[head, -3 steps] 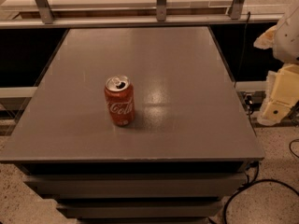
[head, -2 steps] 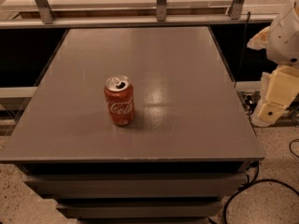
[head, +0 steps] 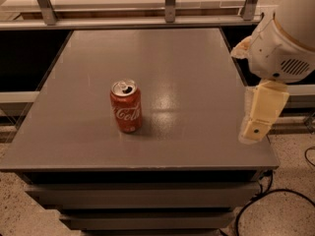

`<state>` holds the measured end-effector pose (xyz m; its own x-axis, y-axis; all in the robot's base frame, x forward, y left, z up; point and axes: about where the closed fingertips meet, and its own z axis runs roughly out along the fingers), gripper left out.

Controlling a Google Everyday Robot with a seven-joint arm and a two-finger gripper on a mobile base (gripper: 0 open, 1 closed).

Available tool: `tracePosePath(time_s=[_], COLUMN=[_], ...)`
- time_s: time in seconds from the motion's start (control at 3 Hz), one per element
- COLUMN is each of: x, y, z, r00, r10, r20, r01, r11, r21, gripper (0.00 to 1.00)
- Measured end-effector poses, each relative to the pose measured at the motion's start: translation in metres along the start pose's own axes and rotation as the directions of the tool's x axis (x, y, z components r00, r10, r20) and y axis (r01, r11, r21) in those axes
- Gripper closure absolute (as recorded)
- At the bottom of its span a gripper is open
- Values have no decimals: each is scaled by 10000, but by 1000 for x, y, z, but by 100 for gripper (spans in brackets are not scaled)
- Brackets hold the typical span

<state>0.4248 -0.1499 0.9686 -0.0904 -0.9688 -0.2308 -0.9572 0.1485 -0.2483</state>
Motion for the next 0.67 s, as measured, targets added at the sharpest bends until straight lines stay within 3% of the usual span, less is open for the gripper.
tracePosePath(time_s=[0.33,0.67], x=[-28,-52], y=[3,-8], z=[12,27], r00=[9992,9895], r10=[61,915], r20=[405,1116], r01=[-59,-909], r11=[10000,9958], r21=[-45,-102], gripper=[0,0])
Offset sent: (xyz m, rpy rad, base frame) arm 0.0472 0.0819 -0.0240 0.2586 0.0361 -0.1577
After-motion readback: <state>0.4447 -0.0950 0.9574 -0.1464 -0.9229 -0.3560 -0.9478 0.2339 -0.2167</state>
